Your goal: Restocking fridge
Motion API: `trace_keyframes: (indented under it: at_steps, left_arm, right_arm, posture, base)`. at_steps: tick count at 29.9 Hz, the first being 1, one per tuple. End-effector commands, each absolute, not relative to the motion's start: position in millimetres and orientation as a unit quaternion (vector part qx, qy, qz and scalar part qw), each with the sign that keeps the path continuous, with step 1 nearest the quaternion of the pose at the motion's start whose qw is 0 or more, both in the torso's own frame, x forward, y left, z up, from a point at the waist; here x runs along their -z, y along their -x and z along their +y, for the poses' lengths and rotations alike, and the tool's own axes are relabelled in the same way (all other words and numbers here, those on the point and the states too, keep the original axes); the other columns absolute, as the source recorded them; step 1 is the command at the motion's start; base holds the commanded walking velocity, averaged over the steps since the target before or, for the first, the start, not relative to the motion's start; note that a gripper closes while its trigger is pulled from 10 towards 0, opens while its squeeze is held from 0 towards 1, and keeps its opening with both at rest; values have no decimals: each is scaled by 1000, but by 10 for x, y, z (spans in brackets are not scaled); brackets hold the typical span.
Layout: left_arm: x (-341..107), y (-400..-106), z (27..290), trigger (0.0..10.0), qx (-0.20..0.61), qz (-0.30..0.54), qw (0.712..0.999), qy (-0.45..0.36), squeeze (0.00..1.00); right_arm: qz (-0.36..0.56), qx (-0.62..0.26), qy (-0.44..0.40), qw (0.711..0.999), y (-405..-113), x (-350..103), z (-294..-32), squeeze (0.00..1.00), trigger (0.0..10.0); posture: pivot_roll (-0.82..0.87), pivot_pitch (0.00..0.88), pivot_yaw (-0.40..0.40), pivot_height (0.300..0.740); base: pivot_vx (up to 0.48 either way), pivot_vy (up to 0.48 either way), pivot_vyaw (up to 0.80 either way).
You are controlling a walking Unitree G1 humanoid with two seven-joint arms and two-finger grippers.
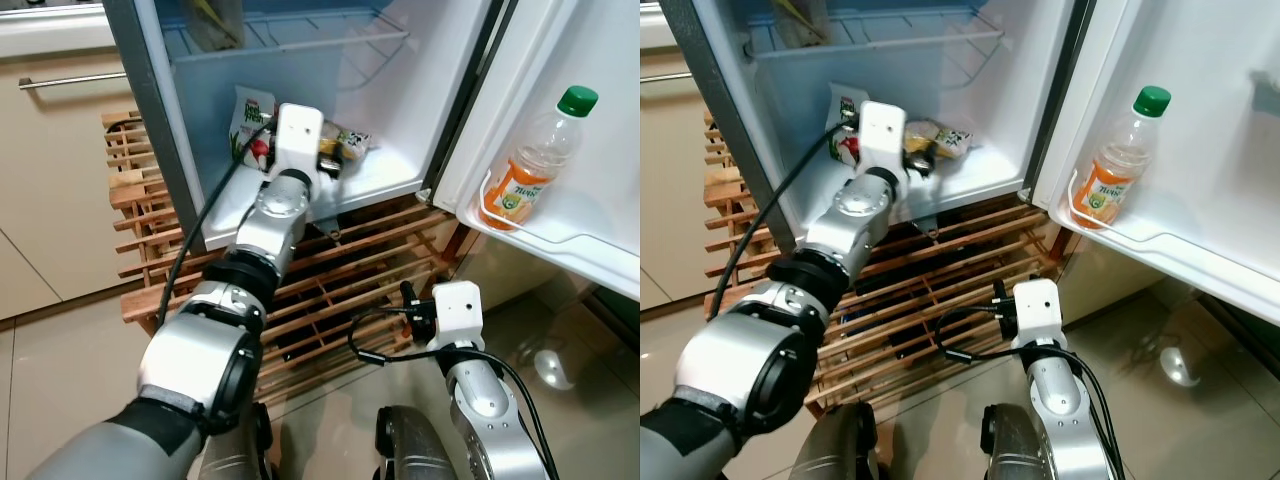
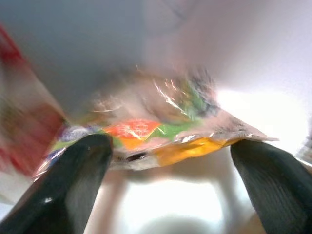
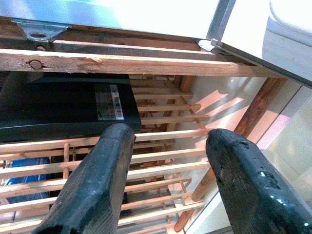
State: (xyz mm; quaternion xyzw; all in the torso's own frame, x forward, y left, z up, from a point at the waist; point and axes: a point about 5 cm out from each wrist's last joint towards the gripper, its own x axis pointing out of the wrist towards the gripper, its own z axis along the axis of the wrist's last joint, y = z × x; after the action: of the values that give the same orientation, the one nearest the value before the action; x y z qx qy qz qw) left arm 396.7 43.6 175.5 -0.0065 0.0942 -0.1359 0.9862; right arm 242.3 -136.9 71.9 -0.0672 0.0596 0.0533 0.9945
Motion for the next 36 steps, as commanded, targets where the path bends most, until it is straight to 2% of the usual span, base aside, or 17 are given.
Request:
trace_keyframes:
  at_steps: [1, 4, 8, 9, 13, 19, 26, 28, 30, 32, 36]
  left_arm:
    - [-1495, -3864, 358, 10000, 165, 187, 966, 68, 0]
    - [-1395, -3809, 367, 10000, 167, 202, 962, 81, 0]
    - [-1520, -3827, 409, 10000, 167, 146, 971, 91, 0]
    - [-1626, -3816, 405, 10000, 182, 111, 974, 82, 0]
    - [-1751, -3769, 395, 10000, 210, 84, 972, 68, 0]
    - [-2192, -3587, 595, 10000, 255, -24, 965, -49, 0]
    - [-2205, -3272, 834, 10000, 292, -37, 952, -84, 0]
    - [-2105, -3110, 949, 10000, 291, -37, 954, -65, 0]
    - [-2071, -3084, 984, 10000, 285, -34, 956, -58, 0]
    - [-1951, -3001, 1138, 10000, 250, -38, 966, -48, 0]
    - [-1858, -2912, 1251, 10000, 219, -26, 975, -26, 0]
  right_arm:
    - [63, -54, 71, 994, -2437, -710, -1369, 353, 10000]
    - [63, -54, 70, 994, -2443, -714, -1365, 349, 10000]
    - [62, -53, 69, 994, -2448, -711, -1365, 353, 10000]
    - [61, -54, 69, 994, -2448, -715, -1358, 353, 10000]
    - [56, -52, 68, 995, -2461, -739, -1360, 353, 10000]
    - [33, -48, 64, 996, -2532, -843, -1371, 353, 10000]
    - [8, -45, 55, 997, -2622, -965, -1374, 349, 10000]
    - [-16, -45, 41, 998, -2751, -1097, -1346, 353, 10000]
    - [-22, -45, 37, 998, -2791, -1130, -1332, 353, 10000]
    - [-49, -52, 29, 997, -2996, -1267, -1242, 349, 10000]
    - [-69, -56, 32, 996, -3203, -1384, -1163, 349, 10000]
  posture:
    - [-148, 0, -21, 625]
    - [-146, 0, -19, 625]
    - [-142, 0, -19, 625]
    - [-144, 0, -19, 625]
    - [-140, 0, -19, 625]
    - [-129, 0, -20, 625]
    - [-112, 0, -22, 625]
    - [-102, 0, -24, 625]
    - [-100, 0, -24, 625]
    - [-80, 0, -28, 625]
    - [-47, 0, -41, 625]
  base:
    - [0, 0, 0]
    - [0, 0, 0]
    - [0, 0, 0]
    - [0, 0, 0]
    - [0, 0, 0]
    - [0, 0, 0]
    - [0, 0, 0]
    - [0, 0, 0]
    - [0, 0, 0]
    - [0, 0, 0]
    - [0, 0, 0]
